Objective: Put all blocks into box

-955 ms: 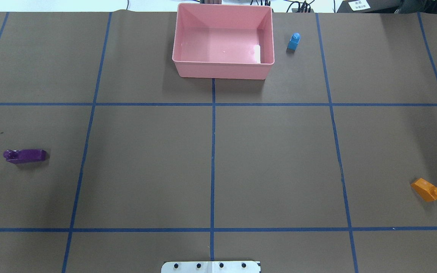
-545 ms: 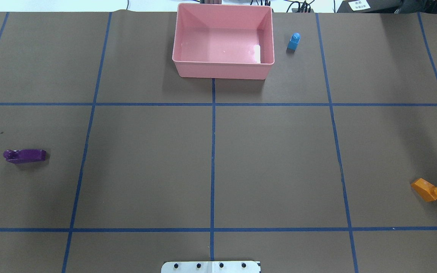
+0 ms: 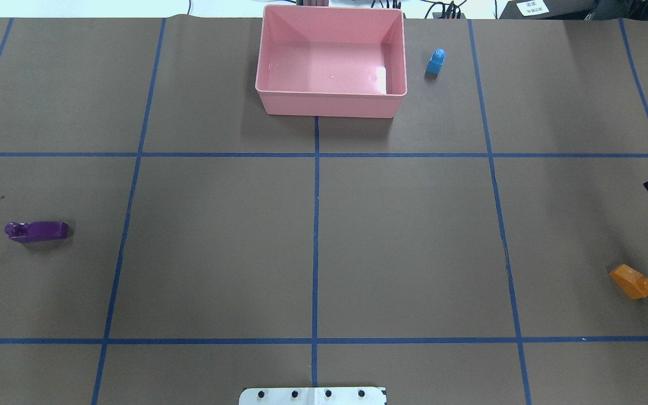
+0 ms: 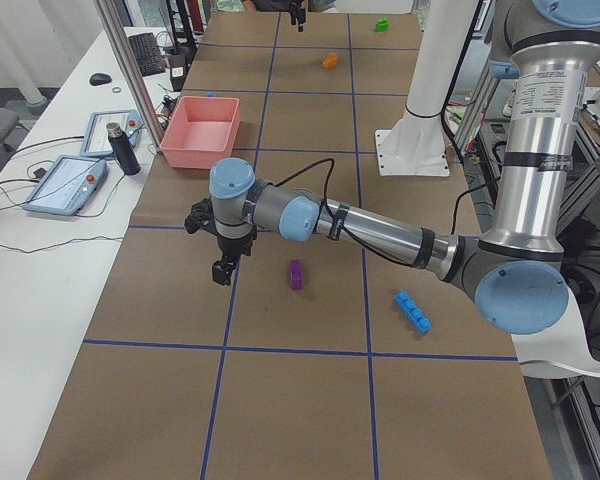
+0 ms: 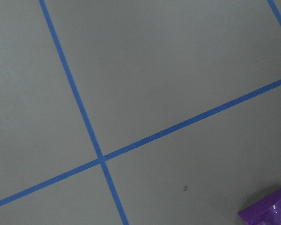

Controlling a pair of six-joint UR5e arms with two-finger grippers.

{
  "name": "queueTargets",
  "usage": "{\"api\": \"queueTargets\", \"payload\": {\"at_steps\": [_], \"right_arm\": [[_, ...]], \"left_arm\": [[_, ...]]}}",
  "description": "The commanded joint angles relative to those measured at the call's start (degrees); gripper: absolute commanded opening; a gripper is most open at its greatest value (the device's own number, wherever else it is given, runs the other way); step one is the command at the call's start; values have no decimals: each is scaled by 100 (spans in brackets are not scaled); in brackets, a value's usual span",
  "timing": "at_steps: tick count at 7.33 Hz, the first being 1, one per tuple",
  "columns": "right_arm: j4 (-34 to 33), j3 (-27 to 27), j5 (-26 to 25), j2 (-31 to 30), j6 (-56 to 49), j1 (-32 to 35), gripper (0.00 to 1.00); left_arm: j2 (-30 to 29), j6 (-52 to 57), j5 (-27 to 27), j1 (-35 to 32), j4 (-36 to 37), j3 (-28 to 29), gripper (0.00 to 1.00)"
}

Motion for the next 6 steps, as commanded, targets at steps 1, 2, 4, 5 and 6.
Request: {"api": "queueTargets", "payload": {"at_steps": [1,2,4,5,6], "right_arm": [[129,119,-169,-483,-11,-785,100],[120,102,-369,-641,-11,-1110,100],[103,-117,-485,-739,-11,-1446,100],[103,-240,-485,-705,-11,-1621,100],[111,-337,-485,-678,-2,-1736,100]], "left_arm": [[-190,-396,-7,222,-28,1,100],[-252,-387,-7,231,-28,36,100],[-305,-387,-7,231,-19,36,100],[-358,-387,-7,231,-19,71,100],[-402,-387,-7,231,-10,71,100]]}}
